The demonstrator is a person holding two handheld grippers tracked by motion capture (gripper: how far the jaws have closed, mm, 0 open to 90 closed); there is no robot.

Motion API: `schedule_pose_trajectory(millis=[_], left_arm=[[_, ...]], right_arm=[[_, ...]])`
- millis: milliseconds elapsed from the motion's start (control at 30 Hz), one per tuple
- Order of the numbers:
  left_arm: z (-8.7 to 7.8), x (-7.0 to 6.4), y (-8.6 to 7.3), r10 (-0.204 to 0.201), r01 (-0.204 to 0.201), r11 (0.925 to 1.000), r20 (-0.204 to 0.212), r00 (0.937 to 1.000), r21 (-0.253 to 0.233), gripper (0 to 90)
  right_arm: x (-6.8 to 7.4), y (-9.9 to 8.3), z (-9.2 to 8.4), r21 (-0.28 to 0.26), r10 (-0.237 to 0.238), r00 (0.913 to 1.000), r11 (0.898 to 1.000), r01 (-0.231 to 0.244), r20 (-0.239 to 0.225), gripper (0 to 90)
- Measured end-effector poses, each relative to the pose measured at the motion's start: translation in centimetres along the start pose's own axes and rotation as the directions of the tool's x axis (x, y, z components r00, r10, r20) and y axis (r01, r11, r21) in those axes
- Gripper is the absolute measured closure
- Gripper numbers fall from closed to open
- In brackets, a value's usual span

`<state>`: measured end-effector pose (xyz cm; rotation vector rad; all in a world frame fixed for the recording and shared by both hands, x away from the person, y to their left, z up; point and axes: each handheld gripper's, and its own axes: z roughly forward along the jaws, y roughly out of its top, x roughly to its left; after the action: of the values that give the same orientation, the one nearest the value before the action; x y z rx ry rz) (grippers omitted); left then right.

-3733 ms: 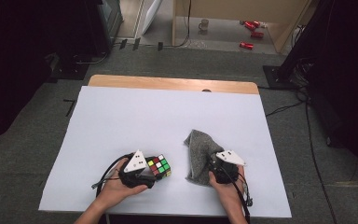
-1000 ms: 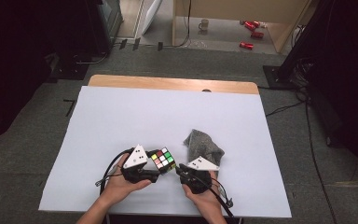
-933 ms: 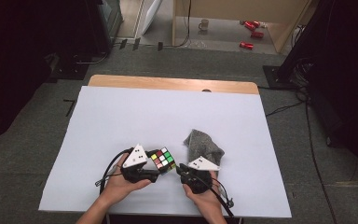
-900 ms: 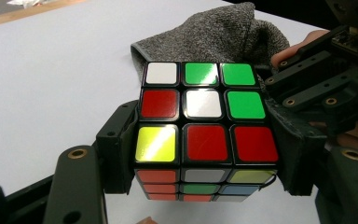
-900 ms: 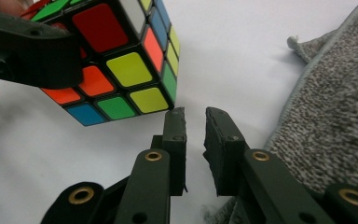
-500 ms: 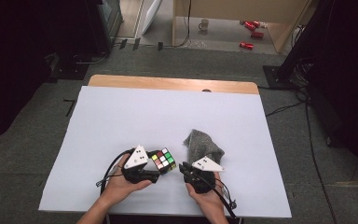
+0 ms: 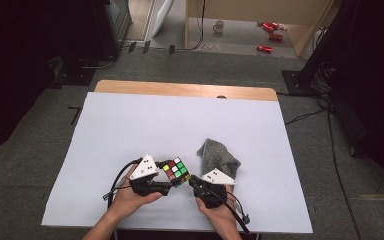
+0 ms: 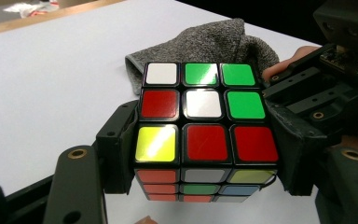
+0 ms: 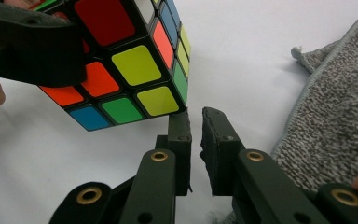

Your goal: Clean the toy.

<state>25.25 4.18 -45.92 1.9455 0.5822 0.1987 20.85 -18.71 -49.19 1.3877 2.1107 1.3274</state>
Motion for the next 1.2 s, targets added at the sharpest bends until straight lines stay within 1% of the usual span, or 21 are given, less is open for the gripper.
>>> schedule_pose_trajectory(millis=[133,267,500,667,1000,1200], left_arm=[[-0.1,0.2,0.0,-0.016,0.016,0.9999,0.003,0.9999,-0.005,34.9],[-0.2,0.3,0.0,-0.024,0.024,0.9997,0.008,0.9997,-0.01,34.9],[-0.4,0.5,-0.1,-0.043,0.043,0.9991,0.022,0.9989,-0.002,34.8],[-0.3,0.4,-0.1,-0.041,0.041,0.9991,0.049,0.998,0.005,34.8],[0.0,0.4,-0.4,-0.04,0.039,0.9989,0.064,0.9972,0.027,34.7],[0.2,0.3,-0.5,-0.034,0.032,0.9988,0.069,0.997,0.037,34.7]], right_arm=[[0.1,0.0,-0.2,-0.014,-0.007,1.0,1.0,0.007,0.0,84.1],[0.2,0.0,-0.3,-0.031,-0.009,1.0,0.999,0.009,-0.004,84.6],[0.3,0.0,-0.5,-0.053,-0.013,0.9999,0.999,0.013,0.0,85.6],[0.4,0.0,-0.5,-0.059,-0.019,0.9998,0.998,0.02,0.005,86.8],[0.2,0.1,-0.9,-0.079,-0.013,0.9998,0.997,0.014,0.011,87.8],[0.2,0.3,-1.3,-0.101,-0.019,0.9997,0.995,0.021,0.015,88.3]])
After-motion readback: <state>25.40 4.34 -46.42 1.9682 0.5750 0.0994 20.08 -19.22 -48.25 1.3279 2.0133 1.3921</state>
